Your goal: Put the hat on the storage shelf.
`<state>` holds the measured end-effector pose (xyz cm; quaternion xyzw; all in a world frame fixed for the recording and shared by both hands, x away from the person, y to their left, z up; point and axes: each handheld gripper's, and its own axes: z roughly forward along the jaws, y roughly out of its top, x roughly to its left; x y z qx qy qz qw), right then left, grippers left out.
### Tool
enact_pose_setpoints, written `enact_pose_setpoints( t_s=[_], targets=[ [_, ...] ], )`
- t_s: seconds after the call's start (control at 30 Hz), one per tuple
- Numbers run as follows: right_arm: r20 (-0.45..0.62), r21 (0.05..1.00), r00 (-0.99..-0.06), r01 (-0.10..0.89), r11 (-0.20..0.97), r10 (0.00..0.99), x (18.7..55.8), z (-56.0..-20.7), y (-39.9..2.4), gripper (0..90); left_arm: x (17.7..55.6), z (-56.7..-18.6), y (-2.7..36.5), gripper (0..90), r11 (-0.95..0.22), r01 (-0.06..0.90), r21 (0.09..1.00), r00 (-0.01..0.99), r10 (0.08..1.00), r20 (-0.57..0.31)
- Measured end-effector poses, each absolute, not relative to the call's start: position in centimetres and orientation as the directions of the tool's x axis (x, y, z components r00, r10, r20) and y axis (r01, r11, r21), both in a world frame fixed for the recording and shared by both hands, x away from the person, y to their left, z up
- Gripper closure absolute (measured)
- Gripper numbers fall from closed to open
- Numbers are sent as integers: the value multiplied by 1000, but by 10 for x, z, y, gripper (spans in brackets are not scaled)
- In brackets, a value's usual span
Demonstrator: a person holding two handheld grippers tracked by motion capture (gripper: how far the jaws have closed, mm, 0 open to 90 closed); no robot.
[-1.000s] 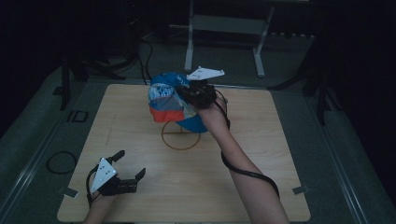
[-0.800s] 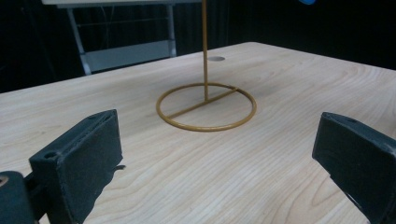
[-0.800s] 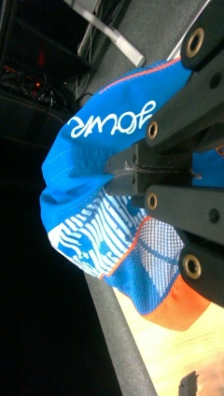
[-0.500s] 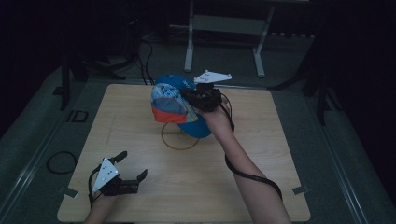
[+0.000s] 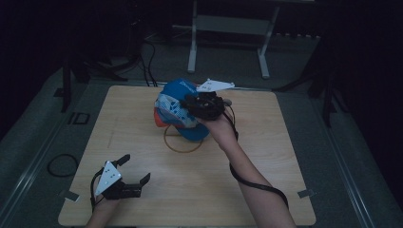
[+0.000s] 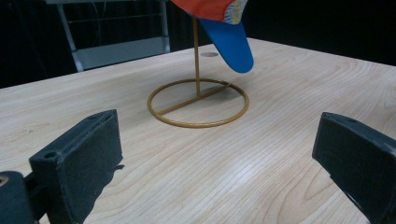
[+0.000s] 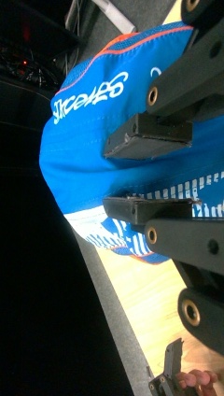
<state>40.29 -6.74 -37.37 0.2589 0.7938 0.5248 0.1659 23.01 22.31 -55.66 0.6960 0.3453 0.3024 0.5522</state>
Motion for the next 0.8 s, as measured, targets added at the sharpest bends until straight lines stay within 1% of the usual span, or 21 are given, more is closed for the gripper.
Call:
enact_pose_setpoints(
  t_s=[0.17, 0.5, 0.63, 0.7, 0.8],
  targets=[
    [7, 921, -815, 231, 314, 580, 401, -373, -68, 661, 230, -557, 223, 19, -149, 146, 978, 580, 813, 38],
    [14, 928, -819, 224, 297, 573, 398, -370, -77, 528, 230, -558, 224, 19, -141, 147, 979, 582, 813, 30],
    [24, 927, -829, 227, 298, 558, 396, -371, -81, 450, 230, -558, 224, 19, -140, 147, 979, 582, 813, 29],
    [18, 924, -835, 224, 309, 550, 394, -371, -83, 387, 230, -558, 224, 19, -141, 146, 979, 579, 814, 31],
    [15, 922, -843, 219, 319, 537, 390, -373, -85, 330, 230, -558, 224, 19, -140, 147, 979, 580, 814, 30]
  ],
)
